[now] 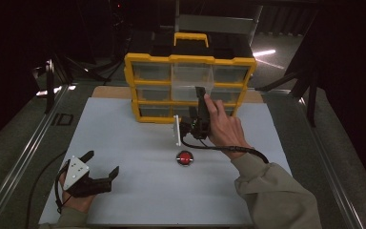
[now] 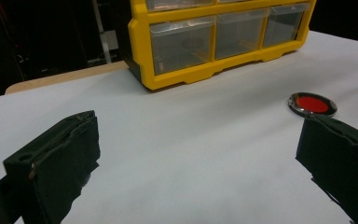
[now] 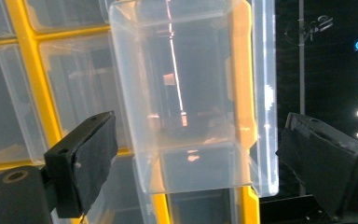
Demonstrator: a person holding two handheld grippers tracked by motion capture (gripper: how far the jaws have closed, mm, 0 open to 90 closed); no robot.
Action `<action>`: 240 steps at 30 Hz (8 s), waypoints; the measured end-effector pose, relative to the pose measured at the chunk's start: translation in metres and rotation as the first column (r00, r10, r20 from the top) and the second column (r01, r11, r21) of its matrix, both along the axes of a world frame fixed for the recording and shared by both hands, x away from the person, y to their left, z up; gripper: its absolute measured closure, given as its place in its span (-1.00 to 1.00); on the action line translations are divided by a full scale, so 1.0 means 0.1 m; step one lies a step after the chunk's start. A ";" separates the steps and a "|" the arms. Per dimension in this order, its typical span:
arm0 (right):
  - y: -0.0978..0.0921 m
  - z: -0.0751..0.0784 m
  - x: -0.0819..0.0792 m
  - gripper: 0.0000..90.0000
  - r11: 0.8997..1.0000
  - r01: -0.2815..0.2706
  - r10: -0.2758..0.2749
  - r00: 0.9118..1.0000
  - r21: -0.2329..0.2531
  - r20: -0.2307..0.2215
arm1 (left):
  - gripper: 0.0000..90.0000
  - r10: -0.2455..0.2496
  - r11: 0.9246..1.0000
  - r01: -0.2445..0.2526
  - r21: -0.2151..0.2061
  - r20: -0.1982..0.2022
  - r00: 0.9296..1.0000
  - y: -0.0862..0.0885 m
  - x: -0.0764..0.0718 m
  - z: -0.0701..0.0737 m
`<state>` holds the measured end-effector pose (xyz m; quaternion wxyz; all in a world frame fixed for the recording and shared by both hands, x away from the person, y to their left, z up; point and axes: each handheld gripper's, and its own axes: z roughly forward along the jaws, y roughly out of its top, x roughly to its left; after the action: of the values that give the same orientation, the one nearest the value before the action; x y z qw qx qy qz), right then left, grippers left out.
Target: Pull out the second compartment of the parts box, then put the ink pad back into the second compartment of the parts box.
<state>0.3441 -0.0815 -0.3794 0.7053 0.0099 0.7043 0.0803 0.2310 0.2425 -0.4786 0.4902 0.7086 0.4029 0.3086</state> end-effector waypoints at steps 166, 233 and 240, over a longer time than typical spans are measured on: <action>-0.12 -1.20 0.39 -0.34 0.925 0.308 0.200 0.104 0.223 -0.974 | -1.00 -0.002 1.000 0.002 0.012 -0.005 1.000 -0.03 0.00 0.00; -0.40 -0.54 0.41 -0.34 0.866 0.416 0.237 0.150 0.279 -0.960 | -1.00 0.002 1.000 -0.002 0.011 0.000 1.000 -0.03 0.00 0.00; -0.43 -0.48 0.42 -0.34 0.862 0.421 0.236 0.162 0.283 -0.958 | -1.00 0.002 1.000 -0.002 0.011 0.000 1.000 -0.03 0.00 0.00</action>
<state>0.3863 -0.1249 -0.4272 0.0556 0.2838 0.9392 0.1852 0.2309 0.2391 -0.4785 0.4858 0.7109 0.4020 0.3114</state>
